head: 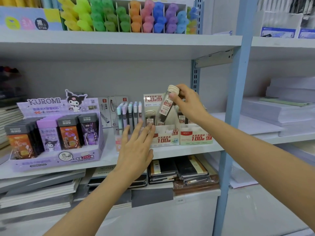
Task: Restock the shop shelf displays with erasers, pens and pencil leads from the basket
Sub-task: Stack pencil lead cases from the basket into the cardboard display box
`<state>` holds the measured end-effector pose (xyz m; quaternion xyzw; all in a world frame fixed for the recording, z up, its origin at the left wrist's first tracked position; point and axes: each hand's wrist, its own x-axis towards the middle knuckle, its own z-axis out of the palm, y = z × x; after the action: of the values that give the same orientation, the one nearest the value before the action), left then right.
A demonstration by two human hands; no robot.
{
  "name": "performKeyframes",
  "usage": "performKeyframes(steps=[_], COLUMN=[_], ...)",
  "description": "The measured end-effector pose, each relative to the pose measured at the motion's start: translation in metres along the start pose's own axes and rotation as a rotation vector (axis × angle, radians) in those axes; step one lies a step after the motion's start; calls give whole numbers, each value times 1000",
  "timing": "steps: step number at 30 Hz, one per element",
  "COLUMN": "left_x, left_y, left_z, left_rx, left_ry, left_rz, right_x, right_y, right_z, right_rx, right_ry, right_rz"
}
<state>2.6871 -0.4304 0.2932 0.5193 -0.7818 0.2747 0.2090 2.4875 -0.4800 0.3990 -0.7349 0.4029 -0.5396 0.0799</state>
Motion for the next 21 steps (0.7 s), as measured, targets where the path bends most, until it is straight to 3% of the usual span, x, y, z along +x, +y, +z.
performKeyframes(steps=[10,17,21], left_x=[2,0,0], left_y=[5,5,6], left_z=[-9,-8,-7], left_rx=[-86,-94,-90], left_ry=[132,129,116], left_rz=[7,3,-2], right_x=[2,7,10], right_y=[25,22,20], right_z=[13,27,31], right_rx=[-147,-94,-219], right_ry=[-31,-36,-148], right_rz=[-64,-43,-24])
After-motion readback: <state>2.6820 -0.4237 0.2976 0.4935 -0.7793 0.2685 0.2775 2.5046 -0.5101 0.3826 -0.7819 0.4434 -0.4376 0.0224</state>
